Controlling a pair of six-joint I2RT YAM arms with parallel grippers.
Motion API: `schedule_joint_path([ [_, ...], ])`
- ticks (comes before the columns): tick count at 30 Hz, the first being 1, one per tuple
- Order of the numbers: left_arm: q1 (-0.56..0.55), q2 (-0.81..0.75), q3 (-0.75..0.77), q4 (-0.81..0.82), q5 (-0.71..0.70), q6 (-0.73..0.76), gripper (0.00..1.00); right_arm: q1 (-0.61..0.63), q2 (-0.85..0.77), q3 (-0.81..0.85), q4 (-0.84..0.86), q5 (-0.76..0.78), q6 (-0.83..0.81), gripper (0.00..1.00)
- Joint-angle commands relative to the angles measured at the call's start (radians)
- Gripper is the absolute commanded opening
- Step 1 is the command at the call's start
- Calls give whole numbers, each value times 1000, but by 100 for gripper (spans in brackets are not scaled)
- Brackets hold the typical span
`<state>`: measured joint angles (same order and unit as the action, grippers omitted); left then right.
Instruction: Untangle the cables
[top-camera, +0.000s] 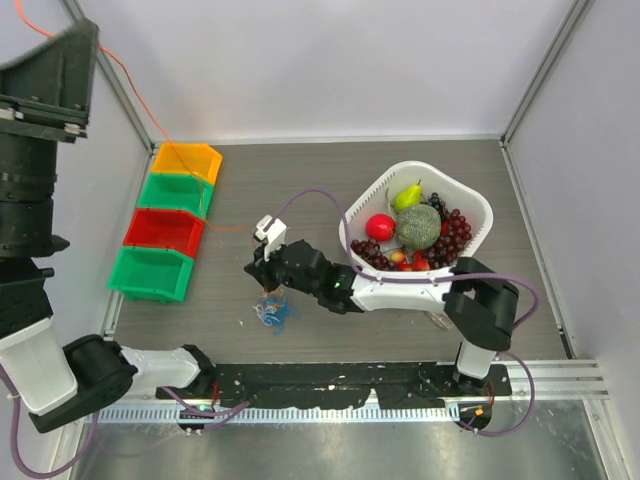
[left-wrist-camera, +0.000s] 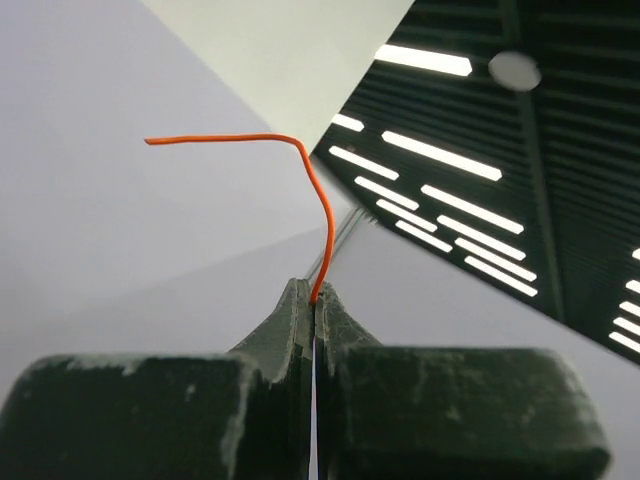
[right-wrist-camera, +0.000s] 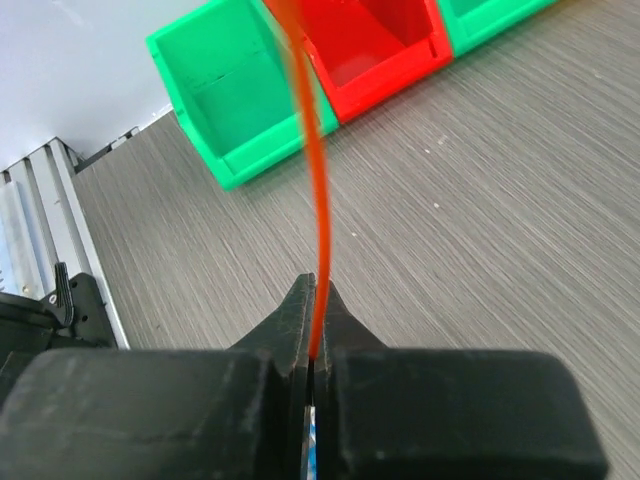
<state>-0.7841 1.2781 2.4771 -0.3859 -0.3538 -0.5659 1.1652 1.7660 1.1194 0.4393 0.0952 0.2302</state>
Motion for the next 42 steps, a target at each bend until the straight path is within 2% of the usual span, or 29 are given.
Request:
schedule_joint_path([
  [1,2,-86,-209,-155,-95,135,0,5,-265,66,-163,106,30,1],
  [5,2,-215,-583,-209,-230,202,0,1,-408,239,-402,92,23,1],
  [6,2,-252,-668,-191,-240,201,0,1,-419,297,-433,86,17,1],
  [9,2,-380,-939,-102,-226,161,0,-38,-462,318,-494,25,62,1],
  [10,2,-414,-998,-96,-217,153,0,-61,-468,295,-485,-20,76,1],
  [15,3,-506,-1182,-160,-157,90,0,-81,-481,272,-554,-23,118,1],
  [20,2,-632,-1385,-81,-39,35,0,-116,-522,247,-638,9,139,1],
  [25,2,-626,-1428,-91,-54,-18,0,-153,-499,272,-648,-23,129,1],
  [30,0,-533,-1356,-174,-198,-37,0,-177,-341,378,-630,-15,118,1],
  [35,6,-422,-1271,-272,-370,-32,0,-191,-176,471,-582,118,115,1],
  [39,81,-367,-1303,-268,-321,-28,0,-219,5,529,-583,193,75,1],
  [42,222,-307,-1371,-252,-171,-37,0,-239,108,598,-643,184,60,1],
])
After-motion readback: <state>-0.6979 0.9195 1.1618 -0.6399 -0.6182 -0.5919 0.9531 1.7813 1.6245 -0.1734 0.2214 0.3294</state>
